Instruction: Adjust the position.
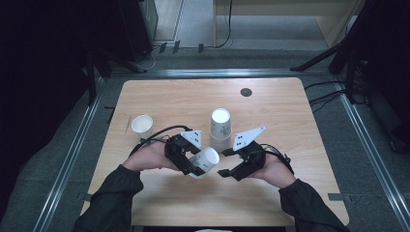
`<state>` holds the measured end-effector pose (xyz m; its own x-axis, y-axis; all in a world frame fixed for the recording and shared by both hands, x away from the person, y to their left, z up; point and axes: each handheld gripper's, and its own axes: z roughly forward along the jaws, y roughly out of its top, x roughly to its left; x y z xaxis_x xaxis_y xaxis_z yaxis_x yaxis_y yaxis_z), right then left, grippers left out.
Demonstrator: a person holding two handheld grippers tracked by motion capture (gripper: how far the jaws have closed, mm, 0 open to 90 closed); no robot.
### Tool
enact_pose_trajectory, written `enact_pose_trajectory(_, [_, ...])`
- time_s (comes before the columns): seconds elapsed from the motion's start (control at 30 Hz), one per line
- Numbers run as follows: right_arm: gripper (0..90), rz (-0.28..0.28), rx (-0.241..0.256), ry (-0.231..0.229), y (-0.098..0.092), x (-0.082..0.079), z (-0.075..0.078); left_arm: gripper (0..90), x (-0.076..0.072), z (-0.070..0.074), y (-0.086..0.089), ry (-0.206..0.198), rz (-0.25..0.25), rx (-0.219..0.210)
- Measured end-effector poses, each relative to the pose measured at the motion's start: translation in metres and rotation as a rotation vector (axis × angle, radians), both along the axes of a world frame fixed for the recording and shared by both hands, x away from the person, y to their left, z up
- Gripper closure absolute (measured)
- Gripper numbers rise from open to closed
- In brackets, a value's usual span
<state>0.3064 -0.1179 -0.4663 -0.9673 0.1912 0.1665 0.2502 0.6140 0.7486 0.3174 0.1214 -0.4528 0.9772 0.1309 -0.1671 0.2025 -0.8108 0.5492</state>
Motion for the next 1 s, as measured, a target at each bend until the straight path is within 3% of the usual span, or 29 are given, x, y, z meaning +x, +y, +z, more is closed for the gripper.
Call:
enact_pose_trajectory(0.5, [26.5,0.033,-0.004,-0.003,0.010,-0.002,-0.003,31.6,-0.008,-0.017,-0.020,0.009,-0.057,0.121])
enact_pose_trajectory(1.0, [30.3,0.101,-0.024,0.006,0.021,-0.006,-0.010,31.7,-0.014,-0.014,-0.032,0.003,-0.079,0.109])
